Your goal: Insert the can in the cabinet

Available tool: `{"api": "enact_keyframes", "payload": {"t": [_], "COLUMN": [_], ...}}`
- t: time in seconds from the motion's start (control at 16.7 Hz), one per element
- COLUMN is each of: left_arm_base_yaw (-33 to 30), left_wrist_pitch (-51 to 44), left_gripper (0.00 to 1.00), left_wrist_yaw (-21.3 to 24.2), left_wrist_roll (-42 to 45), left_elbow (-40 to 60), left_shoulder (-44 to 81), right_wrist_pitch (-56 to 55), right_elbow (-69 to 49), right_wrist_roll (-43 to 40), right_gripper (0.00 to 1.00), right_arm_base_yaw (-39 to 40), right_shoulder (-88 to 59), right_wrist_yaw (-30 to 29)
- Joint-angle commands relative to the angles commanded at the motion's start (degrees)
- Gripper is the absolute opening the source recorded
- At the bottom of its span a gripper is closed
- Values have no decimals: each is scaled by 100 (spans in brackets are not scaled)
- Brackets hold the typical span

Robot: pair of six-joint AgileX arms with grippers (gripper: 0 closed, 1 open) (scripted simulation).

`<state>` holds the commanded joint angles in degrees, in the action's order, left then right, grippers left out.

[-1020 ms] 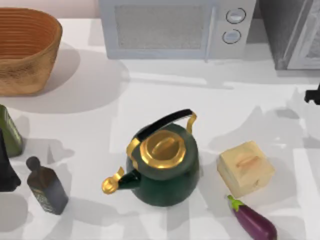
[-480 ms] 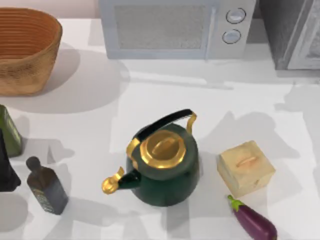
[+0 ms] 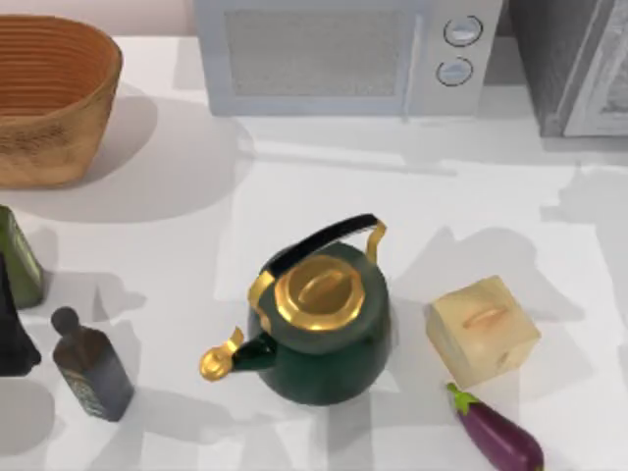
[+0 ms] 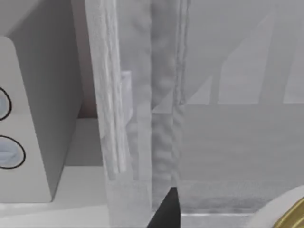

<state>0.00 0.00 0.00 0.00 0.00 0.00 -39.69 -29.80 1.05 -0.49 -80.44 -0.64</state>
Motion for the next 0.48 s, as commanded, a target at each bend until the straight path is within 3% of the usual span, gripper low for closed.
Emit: {"api": "enact_keyframes", "payload": {"t": [0.48], "left_arm_base_yaw": [0], "left_wrist_pitch": [0], "left_gripper": [100], "left_wrist_yaw": [0], "left_wrist_roll": [0], "left_elbow": [0], "left_shoulder": [0], "right_wrist_pitch": [1399], "right_elbow": [1050], "right_wrist_roll": [-37], "right_gripper": [0], "right_arm_base_yaw": [17], "right_shoulder": [2837], "right_wrist_yaw": [23]}}
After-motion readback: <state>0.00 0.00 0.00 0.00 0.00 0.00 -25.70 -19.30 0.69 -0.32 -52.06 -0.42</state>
